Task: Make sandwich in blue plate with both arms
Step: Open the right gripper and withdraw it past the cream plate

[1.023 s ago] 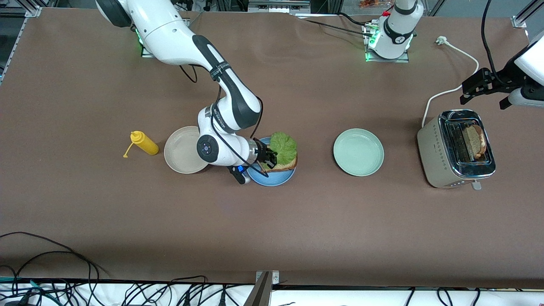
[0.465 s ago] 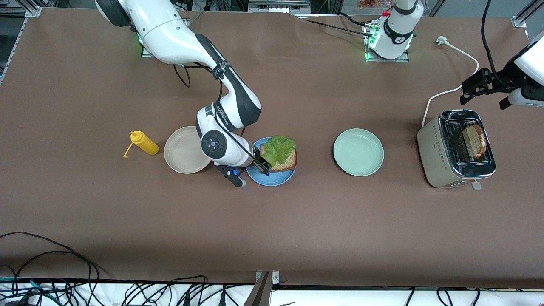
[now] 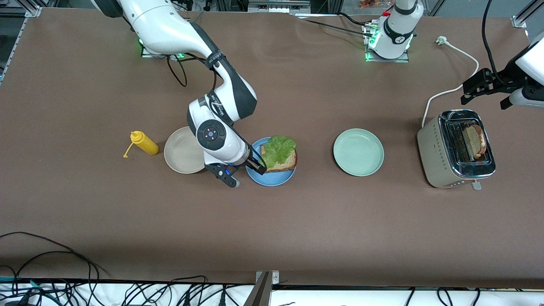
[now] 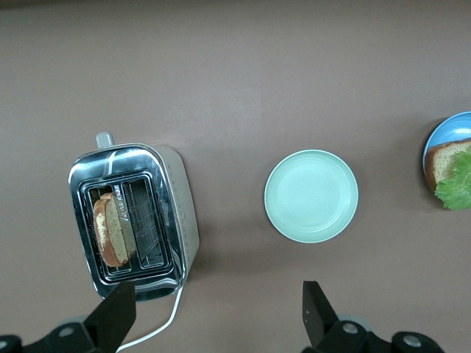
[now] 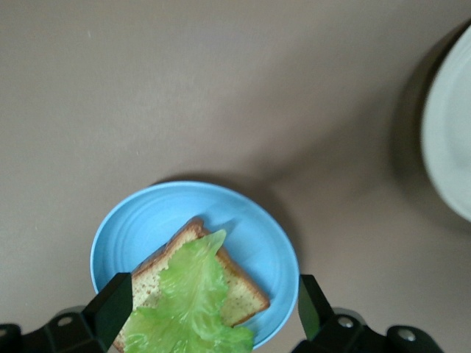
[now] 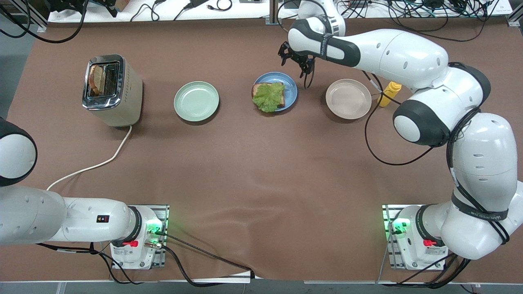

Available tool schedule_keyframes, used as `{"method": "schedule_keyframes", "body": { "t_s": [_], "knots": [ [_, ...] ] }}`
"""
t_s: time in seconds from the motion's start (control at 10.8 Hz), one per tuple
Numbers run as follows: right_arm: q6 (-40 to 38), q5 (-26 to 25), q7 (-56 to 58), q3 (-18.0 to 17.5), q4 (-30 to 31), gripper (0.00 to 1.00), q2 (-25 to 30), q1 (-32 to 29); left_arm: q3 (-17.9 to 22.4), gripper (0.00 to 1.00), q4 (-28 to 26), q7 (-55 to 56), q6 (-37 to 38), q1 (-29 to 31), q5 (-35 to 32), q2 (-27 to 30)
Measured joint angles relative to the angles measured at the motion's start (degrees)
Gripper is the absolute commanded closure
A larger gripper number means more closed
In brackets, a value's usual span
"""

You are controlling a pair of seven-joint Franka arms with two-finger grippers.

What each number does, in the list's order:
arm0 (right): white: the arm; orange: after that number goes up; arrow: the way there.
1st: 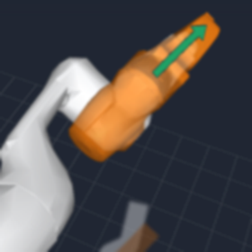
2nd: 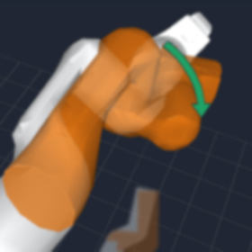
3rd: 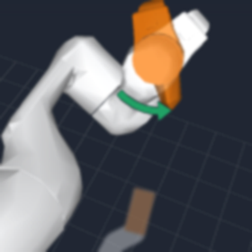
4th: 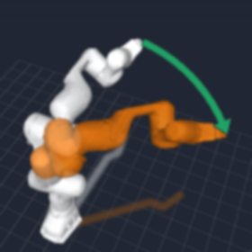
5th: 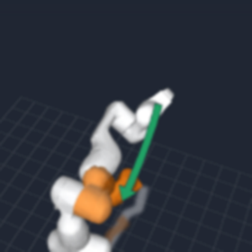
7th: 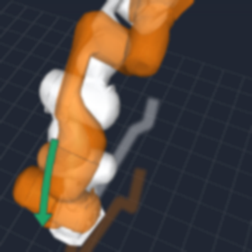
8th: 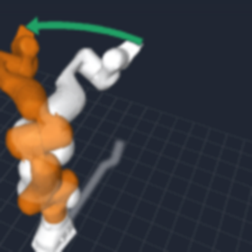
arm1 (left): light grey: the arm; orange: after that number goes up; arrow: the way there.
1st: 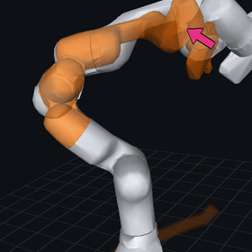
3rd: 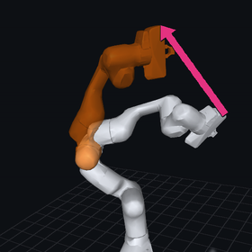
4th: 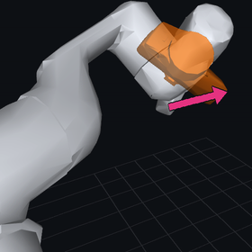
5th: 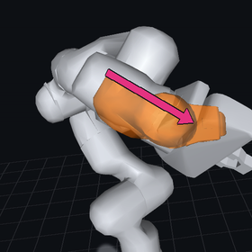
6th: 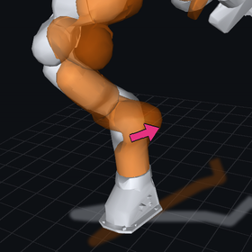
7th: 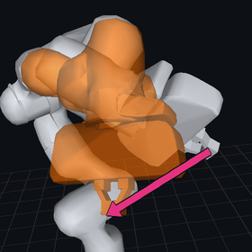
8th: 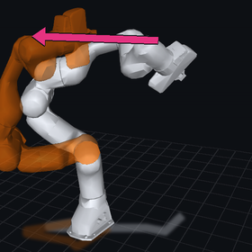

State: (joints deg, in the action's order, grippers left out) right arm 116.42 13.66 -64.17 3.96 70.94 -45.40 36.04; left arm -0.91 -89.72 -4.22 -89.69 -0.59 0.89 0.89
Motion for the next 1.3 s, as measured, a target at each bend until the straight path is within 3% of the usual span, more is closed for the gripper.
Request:
{"method": "schedule_keyframes", "body": {
  "t_s": [0.56,0.84,1.3],
  "knots": [
    [-11.3,-5.7,6.3,1.9,-0.2,0.00,6.1,0.0,0.1,0.00,0.0,0.0,0.0,0.4,0.0,-0.1],
    [-19.3,-5.9,20.5,7.7,-0.3,0.00,9.8,-0.1,0.1,0.00,0.0,0.0,0.0,0.6,0.0,-0.1],
    [-25.0,-5.8,45.3,18.8,-0.2,0.00,11.9,-0.5,0.2,0.00,0.0,0.0,0.0,0.6,0.0,-0.1]
  ]
}}
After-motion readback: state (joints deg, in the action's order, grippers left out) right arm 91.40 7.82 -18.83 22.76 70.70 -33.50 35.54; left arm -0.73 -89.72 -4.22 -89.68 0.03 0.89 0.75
